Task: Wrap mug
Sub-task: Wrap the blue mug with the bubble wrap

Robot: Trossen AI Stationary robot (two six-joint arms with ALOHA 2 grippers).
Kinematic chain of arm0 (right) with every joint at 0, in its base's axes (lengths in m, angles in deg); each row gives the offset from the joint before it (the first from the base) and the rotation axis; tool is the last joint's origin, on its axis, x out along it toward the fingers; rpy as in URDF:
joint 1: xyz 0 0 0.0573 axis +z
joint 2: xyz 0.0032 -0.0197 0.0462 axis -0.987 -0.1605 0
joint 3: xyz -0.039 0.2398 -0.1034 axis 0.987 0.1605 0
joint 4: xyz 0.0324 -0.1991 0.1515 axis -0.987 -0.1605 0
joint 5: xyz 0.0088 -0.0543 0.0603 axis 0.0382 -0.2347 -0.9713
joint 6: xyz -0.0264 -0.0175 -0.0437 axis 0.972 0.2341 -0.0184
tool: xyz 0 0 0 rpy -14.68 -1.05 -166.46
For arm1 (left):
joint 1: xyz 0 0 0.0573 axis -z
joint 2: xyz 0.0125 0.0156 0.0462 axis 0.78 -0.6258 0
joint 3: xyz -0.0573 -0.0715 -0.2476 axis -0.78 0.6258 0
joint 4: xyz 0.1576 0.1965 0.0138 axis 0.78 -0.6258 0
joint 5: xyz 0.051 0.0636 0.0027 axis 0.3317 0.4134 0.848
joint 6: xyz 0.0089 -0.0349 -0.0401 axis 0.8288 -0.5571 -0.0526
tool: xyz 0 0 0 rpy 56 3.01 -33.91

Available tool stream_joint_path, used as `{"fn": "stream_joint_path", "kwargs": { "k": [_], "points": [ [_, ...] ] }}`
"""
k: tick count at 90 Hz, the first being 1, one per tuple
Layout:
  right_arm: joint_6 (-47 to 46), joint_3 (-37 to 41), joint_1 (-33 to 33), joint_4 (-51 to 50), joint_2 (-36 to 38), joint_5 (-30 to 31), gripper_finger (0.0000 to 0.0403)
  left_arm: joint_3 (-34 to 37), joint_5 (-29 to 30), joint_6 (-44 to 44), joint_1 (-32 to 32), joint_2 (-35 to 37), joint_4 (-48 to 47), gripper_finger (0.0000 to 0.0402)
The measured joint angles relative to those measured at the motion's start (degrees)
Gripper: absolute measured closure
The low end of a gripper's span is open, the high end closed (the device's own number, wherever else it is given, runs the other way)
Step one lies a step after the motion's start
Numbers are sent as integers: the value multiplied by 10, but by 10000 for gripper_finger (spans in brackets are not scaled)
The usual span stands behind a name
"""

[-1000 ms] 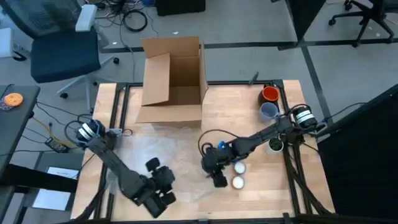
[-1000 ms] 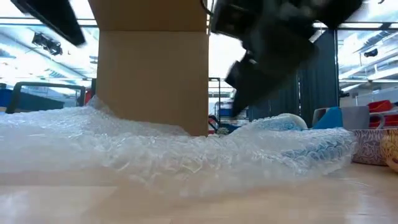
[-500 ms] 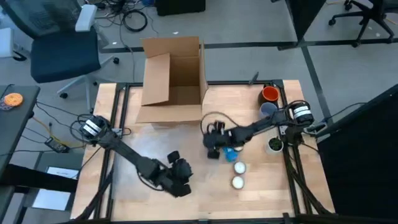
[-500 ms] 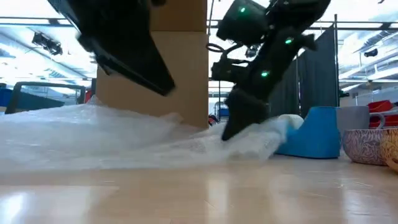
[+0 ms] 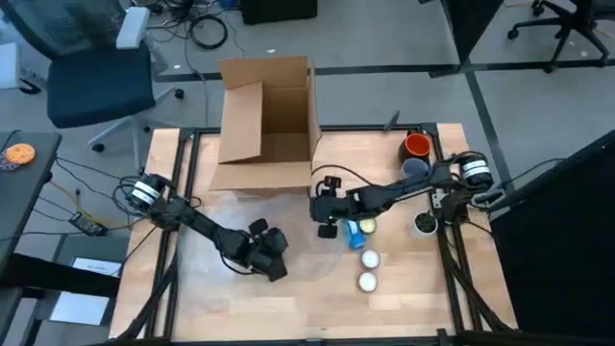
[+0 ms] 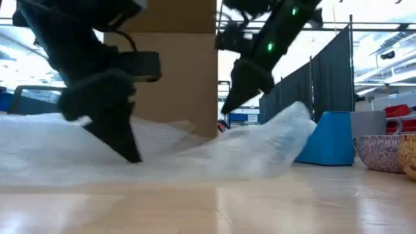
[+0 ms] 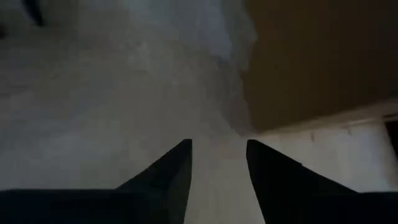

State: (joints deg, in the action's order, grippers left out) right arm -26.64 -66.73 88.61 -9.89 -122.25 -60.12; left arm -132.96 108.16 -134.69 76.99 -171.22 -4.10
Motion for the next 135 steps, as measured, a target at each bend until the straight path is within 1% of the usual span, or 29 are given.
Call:
{"fn": "stream_joint_path", "kwargs": {
  "k": [9,18,25,33,42,50,55,62,67,72,79,90,101,109,114,120,128,135],
  "points": [
    [-19,-7,21,-32,29,-40,273,-7,-7,-27,8,1,-78,286],
    [-56,-7,42,-68,53,-109,273,-21,-5,-41,13,0,-143,286],
    [-91,-7,58,-102,58,-163,273,-29,-4,-48,14,-1,-166,286],
    [-123,-6,76,-124,57,-219,273,-35,-2,-51,14,-2,-167,286],
    [-152,1,98,-123,57,-260,273,-33,4,-49,14,-2,-121,286],
    [-171,2,113,-127,56,-261,273,-33,0,-25,15,-5,-20,286],
    [-180,2,119,-132,56,-261,273,-31,-7,0,16,-6,24,286],
    [-204,1,123,-173,63,-261,273,-31,-26,37,19,-13,97,286],
    [-224,-11,123,-228,71,-252,273,-31,-40,58,18,-21,135,286],
    [-239,-28,121,-292,81,-225,273,-31,-47,75,18,-32,173,286],
    [-253,-48,118,-384,97,-164,274,-33,-47,90,17,-51,212,286],
    [-264,-72,113,-502,133,-45,275,-36,-41,107,12,-78,255,286],
    [-277,-73,105,-567,172,63,275,-36,-44,107,4,-84,276,286],
    [-288,-73,97,-598,198,116,276,-37,-47,108,-1,-85,279,286],
    [-296,-73,85,-625,211,120,277,-44,-51,118,-2,-85,266,286],
    [-318,-71,61,-666,228,106,278,-54,-62,129,-2,-86,237,286],
    [-341,-54,17,-696,259,61,279,-70,-85,136,-4,-86,203,286],
    [-354,-28,-28,-692,286,12,280,-82,-108,147,-4,-86,195,286]
  ]
}}
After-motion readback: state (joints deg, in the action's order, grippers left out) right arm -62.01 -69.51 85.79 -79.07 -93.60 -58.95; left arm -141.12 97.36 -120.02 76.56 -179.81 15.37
